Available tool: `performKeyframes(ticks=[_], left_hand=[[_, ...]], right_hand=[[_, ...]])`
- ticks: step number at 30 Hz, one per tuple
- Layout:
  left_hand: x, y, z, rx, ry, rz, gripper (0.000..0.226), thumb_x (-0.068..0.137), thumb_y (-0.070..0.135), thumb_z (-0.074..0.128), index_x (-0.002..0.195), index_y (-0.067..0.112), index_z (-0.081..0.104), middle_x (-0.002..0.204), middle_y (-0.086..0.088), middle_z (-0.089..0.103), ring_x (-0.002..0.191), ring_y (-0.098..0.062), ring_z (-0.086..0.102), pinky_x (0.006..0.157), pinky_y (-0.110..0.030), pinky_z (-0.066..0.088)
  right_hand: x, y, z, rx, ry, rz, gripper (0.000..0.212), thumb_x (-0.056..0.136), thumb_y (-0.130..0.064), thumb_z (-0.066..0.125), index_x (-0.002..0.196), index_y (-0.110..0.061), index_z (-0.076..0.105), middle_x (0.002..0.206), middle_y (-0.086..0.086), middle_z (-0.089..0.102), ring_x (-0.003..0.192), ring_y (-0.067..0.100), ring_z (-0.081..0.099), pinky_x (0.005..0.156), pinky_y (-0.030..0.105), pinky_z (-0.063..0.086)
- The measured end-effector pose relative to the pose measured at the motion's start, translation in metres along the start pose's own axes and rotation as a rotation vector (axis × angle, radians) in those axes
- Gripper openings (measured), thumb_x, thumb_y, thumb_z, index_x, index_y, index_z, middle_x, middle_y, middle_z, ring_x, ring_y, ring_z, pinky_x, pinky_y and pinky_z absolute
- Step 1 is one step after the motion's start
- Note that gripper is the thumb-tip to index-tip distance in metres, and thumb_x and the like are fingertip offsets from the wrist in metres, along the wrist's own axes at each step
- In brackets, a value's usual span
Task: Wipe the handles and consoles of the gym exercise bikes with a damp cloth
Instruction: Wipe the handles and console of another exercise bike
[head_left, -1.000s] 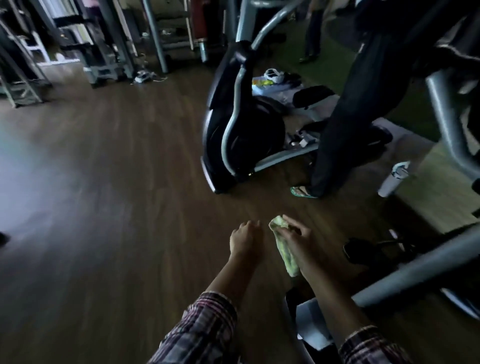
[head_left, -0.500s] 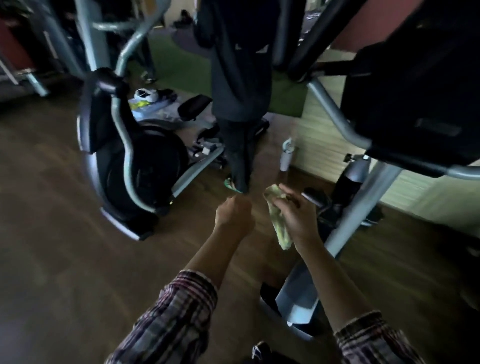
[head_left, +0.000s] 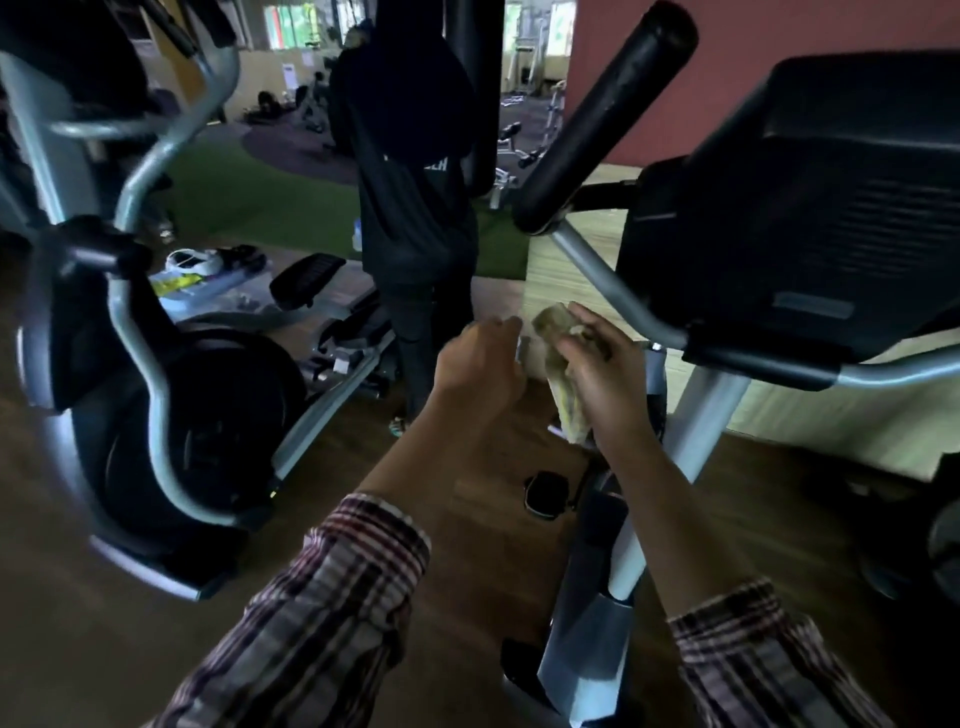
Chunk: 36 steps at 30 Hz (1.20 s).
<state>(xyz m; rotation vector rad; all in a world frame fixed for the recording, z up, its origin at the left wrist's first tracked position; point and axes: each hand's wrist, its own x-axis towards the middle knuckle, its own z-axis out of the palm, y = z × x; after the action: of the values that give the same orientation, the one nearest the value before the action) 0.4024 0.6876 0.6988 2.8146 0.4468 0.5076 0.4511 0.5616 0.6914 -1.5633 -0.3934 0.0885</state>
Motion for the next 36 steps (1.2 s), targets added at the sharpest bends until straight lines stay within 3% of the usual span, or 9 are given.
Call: performKeyframes(ticks=[5,8,10,11,13,15,25,29,36], left_hand=[[0.021,0.006,-0.022,-0.023,0.03,0.116,0.035,0.087,0.014,0.058,0.122,0.013,0.054,0.117,-0.009,0.058,0.109,-0.032,0.058,0.078,-0.039,0.051],[0.031,0.006,-0.037,-0.047,0.061,0.197,0.033,0.087,0.012,0.057,0.12,0.011,0.055,0.117,-0.01,0.06,0.109,-0.03,0.058,0.077,-0.039,0.051],[0.035,0.006,-0.045,-0.056,0.061,0.258,0.039,0.089,0.015,0.056,0.128,0.01,0.051,0.121,-0.01,0.06,0.114,-0.028,0.055,0.083,-0.04,0.051],[0.036,0.006,-0.048,-0.057,0.062,0.286,0.041,0.09,0.017,0.055,0.13,0.011,0.05,0.123,-0.01,0.059,0.115,-0.028,0.055,0.085,-0.039,0.05],[0.038,0.002,-0.055,-0.081,0.067,0.341,0.042,0.09,0.019,0.055,0.131,0.011,0.05,0.125,-0.009,0.058,0.115,-0.027,0.054,0.085,-0.038,0.05],[0.039,-0.002,-0.063,-0.122,0.085,0.388,0.042,0.09,0.019,0.055,0.131,0.012,0.05,0.127,-0.008,0.057,0.115,-0.027,0.055,0.085,-0.037,0.051],[0.039,-0.014,-0.099,-0.358,0.292,0.56,0.038,0.089,0.018,0.057,0.126,0.014,0.056,0.119,-0.007,0.059,0.094,-0.027,0.062,0.067,-0.036,0.053],[0.046,-0.011,-0.103,-0.424,0.345,0.622,0.046,0.087,0.014,0.059,0.132,0.012,0.052,0.112,-0.01,0.059,0.082,-0.026,0.062,0.062,-0.038,0.055],[0.07,-0.007,-0.1,-0.586,0.397,0.704,0.036,0.086,0.017,0.057,0.121,0.009,0.057,0.107,-0.007,0.062,0.084,-0.025,0.062,0.064,-0.042,0.055]], right_hand=[[0.008,-0.021,0.007,0.018,0.097,-0.048,0.041,0.087,-0.016,0.07,0.127,-0.018,0.064,0.106,-0.01,0.07,0.095,-0.002,0.066,0.079,0.013,0.051],[0.006,-0.038,0.012,0.042,0.201,-0.085,0.041,0.089,-0.009,0.067,0.129,-0.013,0.061,0.105,0.011,0.071,0.086,0.022,0.067,0.072,0.025,0.054],[0.006,-0.048,0.013,0.086,0.271,-0.114,0.04,0.09,-0.004,0.064,0.129,-0.009,0.06,0.093,0.005,0.071,0.075,0.023,0.064,0.058,0.013,0.05],[0.007,-0.051,0.014,0.092,0.307,-0.131,0.039,0.09,-0.003,0.064,0.129,-0.01,0.061,0.082,-0.001,0.07,0.062,0.012,0.063,0.054,0.007,0.046],[0.006,-0.06,0.016,0.084,0.377,-0.164,0.039,0.09,-0.005,0.064,0.128,-0.013,0.062,0.079,-0.011,0.066,0.059,-0.006,0.059,0.059,0.004,0.044],[0.004,-0.069,0.021,0.086,0.445,-0.198,0.039,0.089,-0.008,0.066,0.127,-0.015,0.063,0.09,-0.013,0.069,0.074,-0.01,0.063,0.07,0.006,0.046],[-0.005,-0.117,0.042,0.091,0.755,-0.432,0.039,0.09,-0.011,0.062,0.129,-0.013,0.06,0.118,-0.004,0.065,0.102,-0.009,0.061,0.088,0.012,0.047],[0.005,-0.141,0.042,0.039,0.797,-0.494,0.046,0.085,-0.019,0.062,0.131,-0.016,0.059,0.127,0.003,0.063,0.117,0.009,0.06,0.103,0.029,0.048],[0.036,-0.17,0.039,-0.068,0.754,-0.649,0.032,0.089,-0.012,0.062,0.12,-0.02,0.063,0.114,0.002,0.062,0.103,0.007,0.061,0.09,0.017,0.048]])
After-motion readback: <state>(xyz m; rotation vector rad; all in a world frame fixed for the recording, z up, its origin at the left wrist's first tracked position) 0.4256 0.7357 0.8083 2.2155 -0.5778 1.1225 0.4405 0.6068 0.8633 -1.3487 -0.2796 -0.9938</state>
